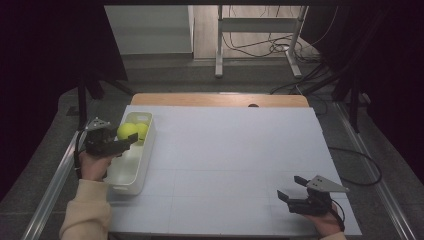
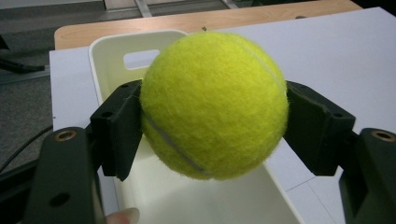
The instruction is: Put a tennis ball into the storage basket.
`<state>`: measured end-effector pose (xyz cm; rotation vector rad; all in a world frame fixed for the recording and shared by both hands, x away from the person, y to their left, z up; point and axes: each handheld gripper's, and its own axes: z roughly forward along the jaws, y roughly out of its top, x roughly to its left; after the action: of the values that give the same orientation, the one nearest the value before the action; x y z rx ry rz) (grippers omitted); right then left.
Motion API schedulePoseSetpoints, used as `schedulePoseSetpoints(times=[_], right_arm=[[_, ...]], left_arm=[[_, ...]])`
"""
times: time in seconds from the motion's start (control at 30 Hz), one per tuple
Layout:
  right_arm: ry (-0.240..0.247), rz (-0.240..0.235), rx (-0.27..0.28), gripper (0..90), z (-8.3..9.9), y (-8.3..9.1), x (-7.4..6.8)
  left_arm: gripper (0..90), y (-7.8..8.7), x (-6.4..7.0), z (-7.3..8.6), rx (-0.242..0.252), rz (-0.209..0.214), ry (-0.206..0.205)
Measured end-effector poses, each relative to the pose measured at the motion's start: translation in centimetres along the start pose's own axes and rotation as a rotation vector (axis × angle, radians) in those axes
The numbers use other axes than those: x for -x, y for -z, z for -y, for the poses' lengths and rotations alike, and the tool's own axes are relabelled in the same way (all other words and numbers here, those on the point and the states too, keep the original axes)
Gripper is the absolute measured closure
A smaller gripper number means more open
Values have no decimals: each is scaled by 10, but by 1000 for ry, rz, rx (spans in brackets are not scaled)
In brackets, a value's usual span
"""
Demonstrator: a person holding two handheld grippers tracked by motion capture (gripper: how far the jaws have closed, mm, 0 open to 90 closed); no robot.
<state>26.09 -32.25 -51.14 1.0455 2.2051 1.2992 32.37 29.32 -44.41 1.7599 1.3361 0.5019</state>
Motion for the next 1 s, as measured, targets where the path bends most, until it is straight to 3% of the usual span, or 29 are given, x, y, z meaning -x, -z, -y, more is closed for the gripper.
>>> schedulePoseSetpoints(times=[0.17,0.23,0.63,1.0], right_arm=[[1,1,-3,138,0,0,0],[0,-1,-2,138,0,0,0],[1,-1,-1,138,0,0,0],[1,0,-1,138,0,0,0]], left_arm=[[266,-2,1,0,-12,-5,-1],[266,-6,1,0,-42,-24,-13],[265,-15,1,1,-124,-41,-29],[265,-15,3,0,-151,-56,-42]])
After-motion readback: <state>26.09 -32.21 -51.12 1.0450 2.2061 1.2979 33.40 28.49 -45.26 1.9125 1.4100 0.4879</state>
